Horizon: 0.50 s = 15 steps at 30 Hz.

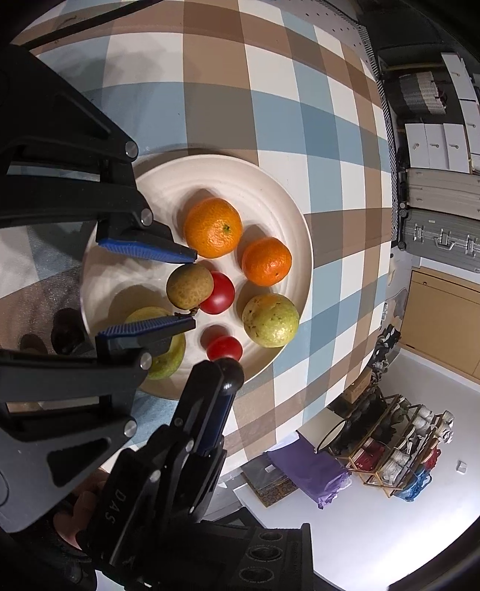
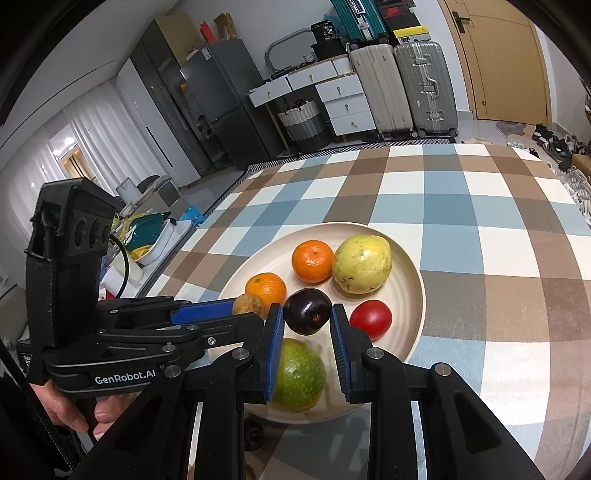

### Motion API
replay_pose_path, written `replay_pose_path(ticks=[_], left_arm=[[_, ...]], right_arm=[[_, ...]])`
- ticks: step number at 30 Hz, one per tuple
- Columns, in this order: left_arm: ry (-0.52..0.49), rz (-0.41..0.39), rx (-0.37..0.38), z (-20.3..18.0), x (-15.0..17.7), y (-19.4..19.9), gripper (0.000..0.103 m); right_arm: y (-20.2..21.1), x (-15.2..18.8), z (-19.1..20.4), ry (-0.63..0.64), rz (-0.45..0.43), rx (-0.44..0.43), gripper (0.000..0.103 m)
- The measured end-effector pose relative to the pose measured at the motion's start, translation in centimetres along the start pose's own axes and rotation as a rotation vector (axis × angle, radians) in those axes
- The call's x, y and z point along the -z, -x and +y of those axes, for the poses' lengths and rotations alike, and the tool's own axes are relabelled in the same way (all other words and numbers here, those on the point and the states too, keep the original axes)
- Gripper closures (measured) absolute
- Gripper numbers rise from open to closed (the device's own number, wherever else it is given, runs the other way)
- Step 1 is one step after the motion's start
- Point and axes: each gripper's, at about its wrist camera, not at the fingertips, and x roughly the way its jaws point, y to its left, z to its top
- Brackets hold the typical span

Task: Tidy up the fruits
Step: 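Lower the pear onto the plate with the left gripper while the right gripper places the plum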

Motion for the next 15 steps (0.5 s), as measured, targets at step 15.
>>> replay_pose_path(ticks=[15], left_arm=[[0.015, 0.008, -0.007, 0.09, -0.64, -0.46, 0.077]], right_arm=[[-0.42, 0.09, -0.69, -0.016, 0.001, 0.01, 0.071]])
